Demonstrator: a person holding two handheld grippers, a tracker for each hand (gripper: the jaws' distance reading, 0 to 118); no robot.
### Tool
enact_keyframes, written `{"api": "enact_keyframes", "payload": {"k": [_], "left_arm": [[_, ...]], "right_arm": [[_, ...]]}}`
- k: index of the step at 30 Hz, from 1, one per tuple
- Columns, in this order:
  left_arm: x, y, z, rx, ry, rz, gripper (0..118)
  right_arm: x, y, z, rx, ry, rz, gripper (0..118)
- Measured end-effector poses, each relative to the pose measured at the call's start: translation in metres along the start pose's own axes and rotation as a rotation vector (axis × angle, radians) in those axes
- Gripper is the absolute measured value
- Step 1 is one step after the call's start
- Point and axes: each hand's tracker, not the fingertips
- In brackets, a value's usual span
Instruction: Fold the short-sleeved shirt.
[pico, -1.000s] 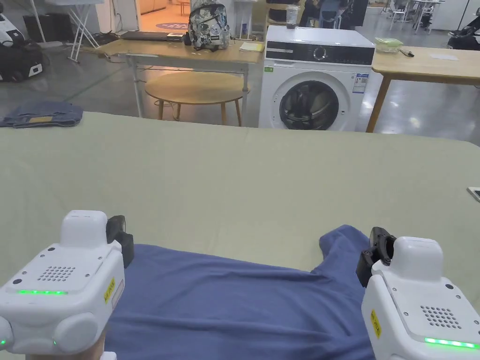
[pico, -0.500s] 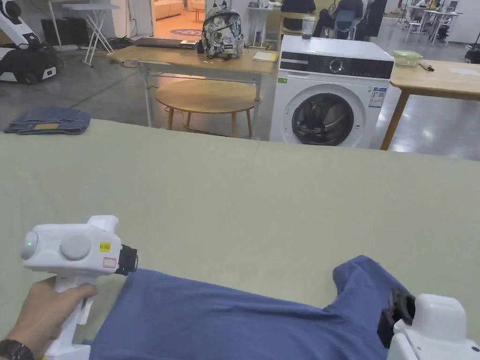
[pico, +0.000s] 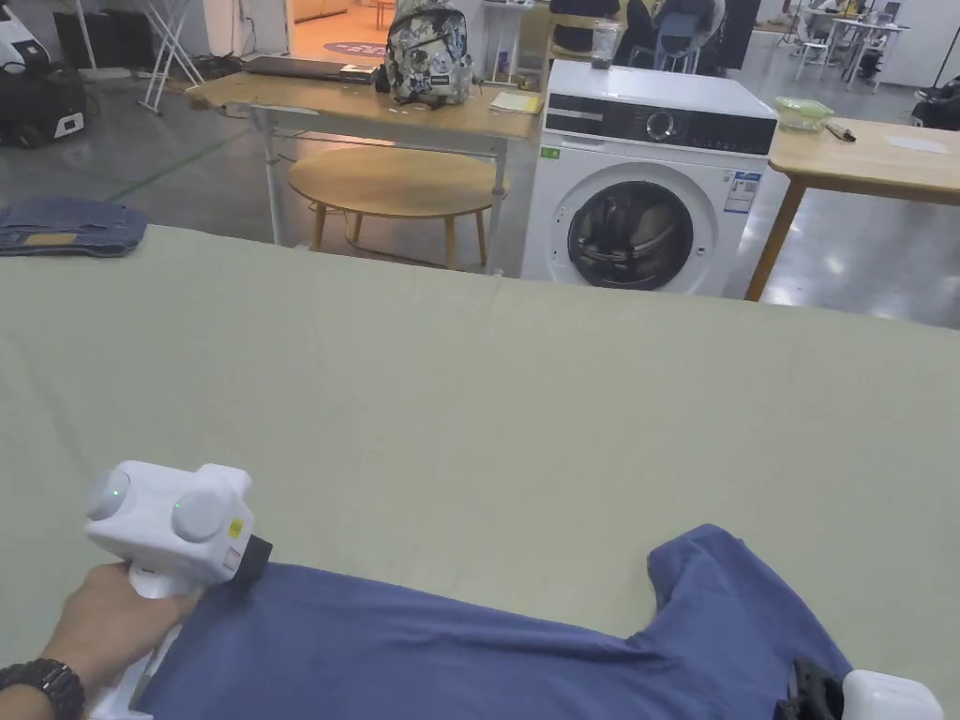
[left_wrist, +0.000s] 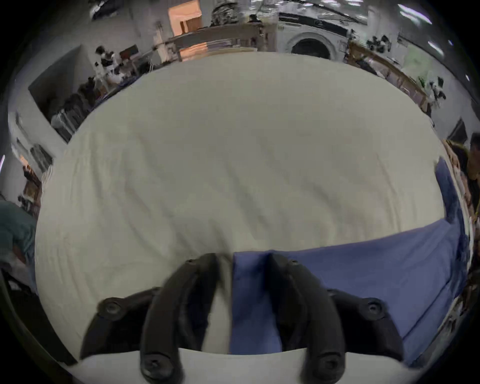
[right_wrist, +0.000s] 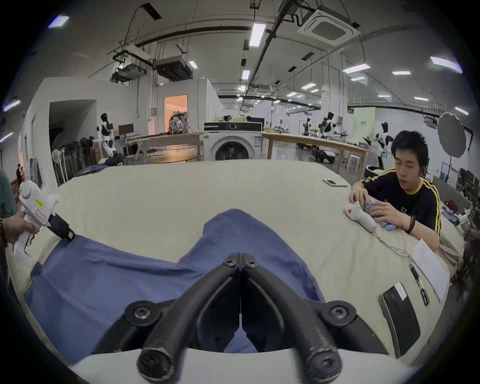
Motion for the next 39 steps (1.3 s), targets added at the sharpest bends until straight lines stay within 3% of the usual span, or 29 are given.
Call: {"api": "enact_keyframes", "payload": {"k": [2, 3, 9, 11, 13, 15, 23, 25, 29, 31, 33, 35, 39], "left_arm": [[0.004, -0.002, 0.005, 0.002, -0.01, -0.003, 7], [0.006, -0.003, 0.008, 0.012, -0.012, -0.007, 0], [-0.02, -0.013, 0.035, 0.14, -0.088, 0.091, 0], [-0.026, -0.02, 0.049, 0.179, -0.101, 0.107, 0], [-0.03, -0.025, 0.055, 0.192, -0.106, 0.115, 0], [-0.034, -0.031, 0.063, 0.222, -0.113, 0.135, 0], [-0.032, -0.043, 0.066, 0.244, -0.129, 0.174, 0], [-0.031, -0.044, 0.064, 0.244, -0.132, 0.177, 0], [-0.028, -0.046, 0.065, 0.243, -0.128, 0.18, 0], [-0.027, -0.046, 0.064, 0.238, -0.125, 0.172, 0], [-0.024, -0.049, 0.066, 0.238, -0.118, 0.16, 0], [-0.025, -0.049, 0.066, 0.239, -0.121, 0.158, 0], [-0.027, -0.054, 0.071, 0.246, -0.13, 0.168, 0]], "right_arm": [[0.002, -0.002, -0.003, -0.018, -0.001, -0.006, 0], [0.004, -0.001, -0.004, -0.031, -0.003, -0.009, 0], [0.029, 0.021, -0.011, -0.106, -0.014, -0.004, 1], [0.043, 0.032, -0.019, -0.168, -0.031, 0.022, 17], [0.057, 0.044, -0.035, -0.252, -0.028, 0.033, 47], [0.071, 0.054, -0.056, -0.317, -0.003, 0.017, 63], [0.081, 0.06, -0.152, -0.508, 0.049, 0.106, 74], [0.078, 0.057, -0.173, -0.542, 0.058, 0.131, 74], [0.077, 0.044, -0.204, -0.643, 0.08, 0.054, 71], [0.07, 0.042, -0.196, -0.618, 0.054, 0.069, 70], [0.067, 0.044, -0.191, -0.598, 0.046, 0.085, 53], [0.074, 0.048, -0.191, -0.589, 0.052, 0.082, 0], [0.085, 0.053, -0.172, -0.572, 0.082, 0.028, 0]]}}
